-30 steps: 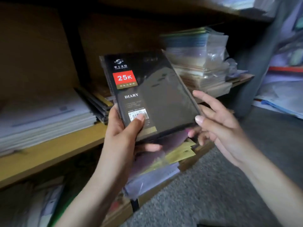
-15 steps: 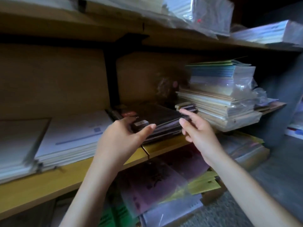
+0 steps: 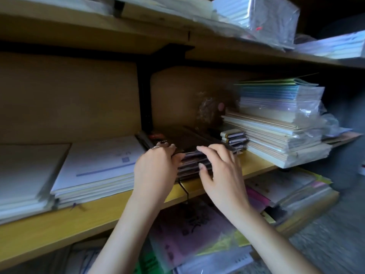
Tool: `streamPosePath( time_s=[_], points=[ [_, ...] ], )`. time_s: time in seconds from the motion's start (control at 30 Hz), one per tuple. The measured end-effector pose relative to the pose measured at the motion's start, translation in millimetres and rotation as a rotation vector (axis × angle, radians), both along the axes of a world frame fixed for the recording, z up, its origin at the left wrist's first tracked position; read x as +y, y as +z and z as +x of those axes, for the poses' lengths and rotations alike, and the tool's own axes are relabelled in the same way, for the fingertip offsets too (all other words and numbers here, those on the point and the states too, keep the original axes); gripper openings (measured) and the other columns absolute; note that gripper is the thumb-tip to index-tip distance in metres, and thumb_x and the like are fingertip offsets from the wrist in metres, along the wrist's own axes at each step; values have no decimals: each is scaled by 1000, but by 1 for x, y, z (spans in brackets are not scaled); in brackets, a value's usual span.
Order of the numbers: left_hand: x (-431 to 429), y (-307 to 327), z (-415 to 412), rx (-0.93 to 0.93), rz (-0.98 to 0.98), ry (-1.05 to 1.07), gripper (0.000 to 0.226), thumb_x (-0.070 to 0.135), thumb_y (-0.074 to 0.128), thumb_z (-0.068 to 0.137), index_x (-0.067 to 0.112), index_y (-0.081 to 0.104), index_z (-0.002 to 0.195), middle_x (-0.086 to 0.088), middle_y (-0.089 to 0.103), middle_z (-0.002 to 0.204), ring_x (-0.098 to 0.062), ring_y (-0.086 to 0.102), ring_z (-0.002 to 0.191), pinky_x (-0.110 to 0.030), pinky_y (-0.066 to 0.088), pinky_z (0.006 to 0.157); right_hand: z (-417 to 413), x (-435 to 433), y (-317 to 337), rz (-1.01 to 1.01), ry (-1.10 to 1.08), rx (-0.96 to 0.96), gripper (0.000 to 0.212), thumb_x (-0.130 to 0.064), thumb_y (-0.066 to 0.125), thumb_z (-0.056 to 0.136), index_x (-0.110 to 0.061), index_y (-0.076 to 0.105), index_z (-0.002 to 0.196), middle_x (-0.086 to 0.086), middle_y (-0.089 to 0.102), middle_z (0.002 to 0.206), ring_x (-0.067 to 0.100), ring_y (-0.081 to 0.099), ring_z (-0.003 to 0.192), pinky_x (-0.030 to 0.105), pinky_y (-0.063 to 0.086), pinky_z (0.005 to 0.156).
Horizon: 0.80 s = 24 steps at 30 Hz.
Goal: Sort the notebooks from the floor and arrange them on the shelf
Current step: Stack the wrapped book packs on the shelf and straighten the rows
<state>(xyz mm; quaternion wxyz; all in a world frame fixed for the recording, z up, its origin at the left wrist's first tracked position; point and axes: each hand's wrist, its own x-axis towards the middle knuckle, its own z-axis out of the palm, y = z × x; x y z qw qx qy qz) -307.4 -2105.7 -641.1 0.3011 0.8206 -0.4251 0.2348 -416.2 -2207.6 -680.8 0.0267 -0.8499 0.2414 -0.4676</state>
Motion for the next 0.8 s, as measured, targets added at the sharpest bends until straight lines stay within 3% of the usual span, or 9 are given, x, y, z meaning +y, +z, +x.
streamPosePath(
  time_s=[0.13, 0.33, 0.47, 0.57, 0.63, 0.73, 0.8],
  points=[
    [-7, 4, 11, 28, 9, -1, 37, 42, 50, 93, 24, 61, 124, 0, 63, 124, -25, 59, 111, -33, 50, 84, 2, -3, -2, -18, -28, 140, 51, -25, 49, 91, -30, 41, 141, -7, 44, 132, 16, 41, 122, 35, 31, 101],
    [-10, 5, 25, 116, -57, -28, 44, 47, 63, 84, 25, 63, 122, 1, 65, 123, -21, 59, 112, -32, 51, 84, 3, -3, 0, 6, -43, 239, 62, -25, 46, 90, -33, 26, 147, -10, 33, 143, 16, 30, 131, 36, 24, 107],
    [-16, 2, 29, 153, -81, -39, 44, 46, 61, 86, 25, 63, 124, 2, 58, 133, -21, 54, 120, -33, 50, 91, 2, -6, 3, 0, -41, 321, 68, -23, 46, 87, -35, 19, 148, -15, 26, 149, 12, 20, 136, 36, 21, 109],
    [-19, -5, 30, 185, -114, -67, 41, 45, 56, 90, 24, 63, 124, 2, 51, 139, -19, 47, 128, -36, 44, 100, -1, -7, 4, 66, 73, 280, 68, -19, 48, 87, -38, 21, 147, -20, 22, 150, 5, 13, 138, 33, 16, 111],
    [-13, -14, 24, 111, -224, -129, 33, 37, 49, 94, 21, 67, 117, -3, 54, 137, -17, 44, 132, -39, 38, 105, -11, -2, -4, 163, 202, 121, 64, -13, 50, 88, -35, 30, 144, -20, 26, 148, -2, 17, 136, 25, 16, 112],
    [15, -30, -10, -172, -475, -318, 28, 22, 44, 95, 15, 70, 103, -3, 63, 121, -17, 52, 122, -39, 37, 100, -48, 6, -37, 136, 222, -86, 47, -14, 48, 85, -22, 48, 131, -11, 43, 133, 2, 35, 128, 18, 26, 108],
    [36, -49, -47, -290, -431, -583, 27, 15, 43, 92, 10, 69, 99, -4, 64, 113, -18, 56, 108, -38, 40, 90, -84, 9, -71, 156, 195, -112, 42, -17, 45, 80, -18, 52, 121, -7, 49, 121, 4, 43, 120, 16, 30, 104]
  ],
)
